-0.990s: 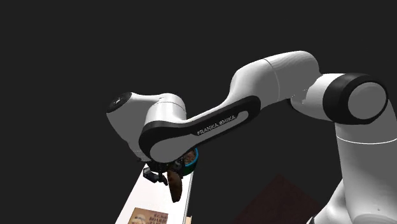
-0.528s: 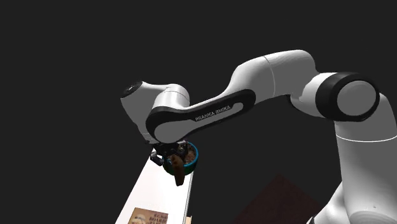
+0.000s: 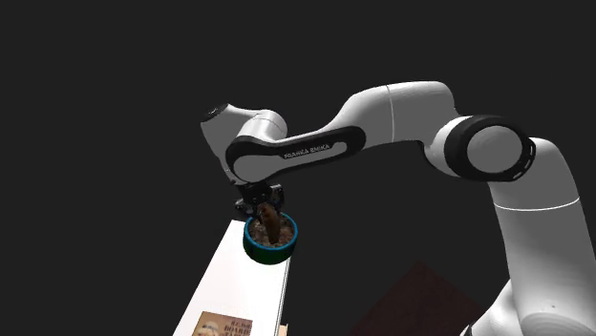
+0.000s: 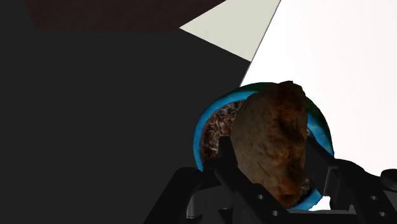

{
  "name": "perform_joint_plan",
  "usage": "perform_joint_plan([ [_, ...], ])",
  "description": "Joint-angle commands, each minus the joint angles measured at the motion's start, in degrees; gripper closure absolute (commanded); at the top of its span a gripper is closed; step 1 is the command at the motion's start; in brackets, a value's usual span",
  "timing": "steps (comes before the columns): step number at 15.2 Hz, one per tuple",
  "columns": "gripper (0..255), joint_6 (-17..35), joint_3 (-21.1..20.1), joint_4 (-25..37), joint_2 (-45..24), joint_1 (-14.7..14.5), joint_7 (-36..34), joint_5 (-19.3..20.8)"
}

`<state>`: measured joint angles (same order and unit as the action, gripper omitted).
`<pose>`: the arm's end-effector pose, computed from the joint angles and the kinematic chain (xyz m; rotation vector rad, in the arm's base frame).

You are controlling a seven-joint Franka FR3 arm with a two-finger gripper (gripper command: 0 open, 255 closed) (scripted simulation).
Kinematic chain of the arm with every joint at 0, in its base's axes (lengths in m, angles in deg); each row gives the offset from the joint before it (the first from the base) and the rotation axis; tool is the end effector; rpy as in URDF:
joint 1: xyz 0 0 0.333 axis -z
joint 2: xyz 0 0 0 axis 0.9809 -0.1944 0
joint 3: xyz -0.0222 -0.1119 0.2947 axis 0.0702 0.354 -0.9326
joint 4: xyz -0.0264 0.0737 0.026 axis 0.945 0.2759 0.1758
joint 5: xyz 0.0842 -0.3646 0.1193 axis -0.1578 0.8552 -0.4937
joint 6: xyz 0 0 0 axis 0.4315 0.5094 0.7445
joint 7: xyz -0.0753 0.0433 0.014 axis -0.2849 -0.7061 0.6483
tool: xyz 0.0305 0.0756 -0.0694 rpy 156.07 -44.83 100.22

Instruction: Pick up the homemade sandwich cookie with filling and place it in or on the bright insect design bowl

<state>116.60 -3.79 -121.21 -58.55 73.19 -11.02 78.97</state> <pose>0.5964 0.3080 0.3430 2.6415 -0.5646 -0.1176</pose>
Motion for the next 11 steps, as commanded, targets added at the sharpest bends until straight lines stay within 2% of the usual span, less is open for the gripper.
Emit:
perform_joint_plan([
  [1, 255, -0.65, 1.03, 3.19, -1.81, 0.52, 2.43, 1.06],
  [6, 255, -3.29, 3.66, 13.61, -7.43, 0.94, 8.77, 3.5],
  [8, 255, -5.28, 5.13, 20.94, -11.34, 0.52, 12.44, 4.78],
  [11, 255, -3.51, 5.22, 19.41, -11.82, 0.85, 11.72, 4.93],
])
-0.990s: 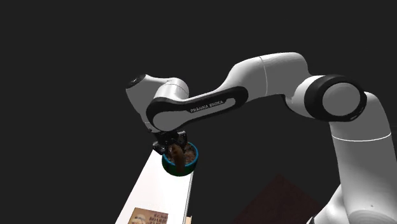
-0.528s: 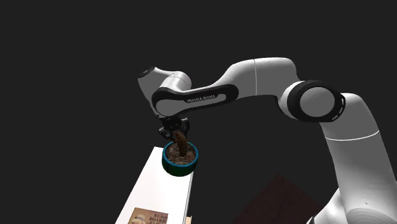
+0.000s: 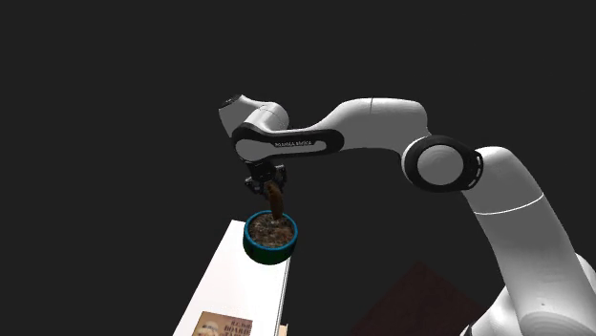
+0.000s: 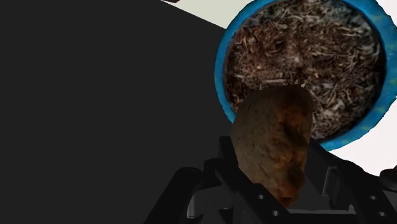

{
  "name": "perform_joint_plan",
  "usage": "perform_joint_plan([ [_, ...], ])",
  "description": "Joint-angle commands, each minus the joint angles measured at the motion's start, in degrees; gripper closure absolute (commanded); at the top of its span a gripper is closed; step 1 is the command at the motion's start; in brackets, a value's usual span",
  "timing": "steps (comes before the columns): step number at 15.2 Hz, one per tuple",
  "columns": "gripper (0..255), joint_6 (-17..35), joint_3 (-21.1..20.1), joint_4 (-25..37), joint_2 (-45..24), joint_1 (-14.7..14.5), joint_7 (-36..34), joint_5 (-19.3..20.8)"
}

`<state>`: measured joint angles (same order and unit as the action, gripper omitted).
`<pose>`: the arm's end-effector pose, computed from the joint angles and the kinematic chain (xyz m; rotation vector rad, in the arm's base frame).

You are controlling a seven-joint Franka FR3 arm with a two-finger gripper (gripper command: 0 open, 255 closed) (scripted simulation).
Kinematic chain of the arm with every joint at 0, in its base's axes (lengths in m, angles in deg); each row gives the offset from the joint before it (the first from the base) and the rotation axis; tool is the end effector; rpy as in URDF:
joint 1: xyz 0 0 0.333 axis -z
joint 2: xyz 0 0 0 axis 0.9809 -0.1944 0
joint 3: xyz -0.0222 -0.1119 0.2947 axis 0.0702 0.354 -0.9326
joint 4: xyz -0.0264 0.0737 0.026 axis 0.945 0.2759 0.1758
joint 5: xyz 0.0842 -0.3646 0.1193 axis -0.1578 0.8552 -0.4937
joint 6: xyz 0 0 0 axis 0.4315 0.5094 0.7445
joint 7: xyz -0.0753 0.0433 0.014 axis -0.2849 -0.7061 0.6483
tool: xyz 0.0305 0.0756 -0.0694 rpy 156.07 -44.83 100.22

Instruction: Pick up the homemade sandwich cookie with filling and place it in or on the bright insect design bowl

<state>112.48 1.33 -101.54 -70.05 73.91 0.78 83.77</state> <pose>0.6909 0.2263 0.3356 2.6412 -0.5634 -0.1181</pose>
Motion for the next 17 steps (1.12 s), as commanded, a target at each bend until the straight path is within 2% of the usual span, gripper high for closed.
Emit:
perform_joint_plan([
  [1, 255, 1.19, 0.12, -0.72, -0.52, 0.21, -0.31, 0.2],
  [12, 255, 6.81, 0.61, -4.17, -3.48, 0.82, -2.6, 1.31],
  [17, 255, 6.76, 0.46, -4.15, -3.53, 0.9, -2.63, 1.42],
])
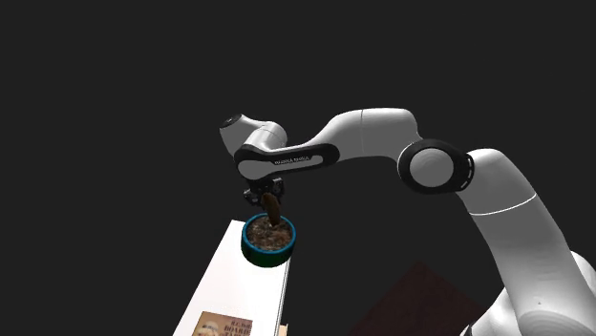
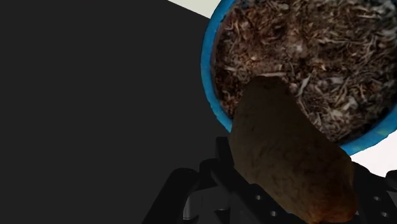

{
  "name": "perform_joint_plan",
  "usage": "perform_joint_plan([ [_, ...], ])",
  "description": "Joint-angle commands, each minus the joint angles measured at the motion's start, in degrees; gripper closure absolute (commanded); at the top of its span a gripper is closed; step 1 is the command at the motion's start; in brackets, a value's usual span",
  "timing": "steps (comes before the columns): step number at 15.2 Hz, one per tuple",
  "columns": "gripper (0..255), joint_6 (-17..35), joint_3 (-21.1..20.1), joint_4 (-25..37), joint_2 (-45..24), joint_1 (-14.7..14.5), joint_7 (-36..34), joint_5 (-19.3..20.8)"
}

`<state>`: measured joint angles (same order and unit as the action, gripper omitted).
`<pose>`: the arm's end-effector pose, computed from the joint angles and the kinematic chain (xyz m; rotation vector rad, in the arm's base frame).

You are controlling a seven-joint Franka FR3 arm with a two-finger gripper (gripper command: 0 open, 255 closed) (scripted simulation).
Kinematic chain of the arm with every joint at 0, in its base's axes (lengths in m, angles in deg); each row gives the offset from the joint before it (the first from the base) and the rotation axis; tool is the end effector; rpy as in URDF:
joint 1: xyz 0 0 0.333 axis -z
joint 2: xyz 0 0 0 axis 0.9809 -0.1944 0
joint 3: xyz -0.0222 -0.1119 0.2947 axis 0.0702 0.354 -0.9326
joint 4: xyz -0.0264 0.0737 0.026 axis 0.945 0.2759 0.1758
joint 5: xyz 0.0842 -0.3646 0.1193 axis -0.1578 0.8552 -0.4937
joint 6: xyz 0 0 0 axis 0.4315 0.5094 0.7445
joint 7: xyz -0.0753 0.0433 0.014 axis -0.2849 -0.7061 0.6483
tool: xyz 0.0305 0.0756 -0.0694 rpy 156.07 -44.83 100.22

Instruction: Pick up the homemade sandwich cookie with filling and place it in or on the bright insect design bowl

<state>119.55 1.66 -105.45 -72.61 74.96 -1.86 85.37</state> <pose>0.6949 0.2245 0.2812 2.6514 -0.5724 -0.0844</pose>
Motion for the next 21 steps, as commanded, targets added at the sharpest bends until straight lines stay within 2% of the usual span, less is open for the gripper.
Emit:
perform_joint_plan([
  [1, 255, -0.31, 0.11, -0.23, -0.97, -0.13, -0.01, -0.16],
  [3, 255, -0.32, 0.06, -0.23, -0.98, -0.1, -0.02, -0.13],
  [4, 0, -0.36, 0.11, -0.05, -1.07, -0.07, 0.11, -0.1],
  [7, 0, -1.31, 0.45, 2.91, -2.8, -1.05, 0.65, 0.12],
  [9, 0, -0.25, 0.31, -0.26, -0.91, -0.24, 0.04, -0.31],
  [13, 0, -8.12, 0.26, 10.84, -3.16, -4.16, 2.39, -0.47],
  [17, 0, -8.79, -2.49, 11.03, -3.79, -2.9, 1.77, 1.62],
  [21, 0, -8.93, -3.03, 11.08, -3.92, -2.66, 1.65, 2.04],
])
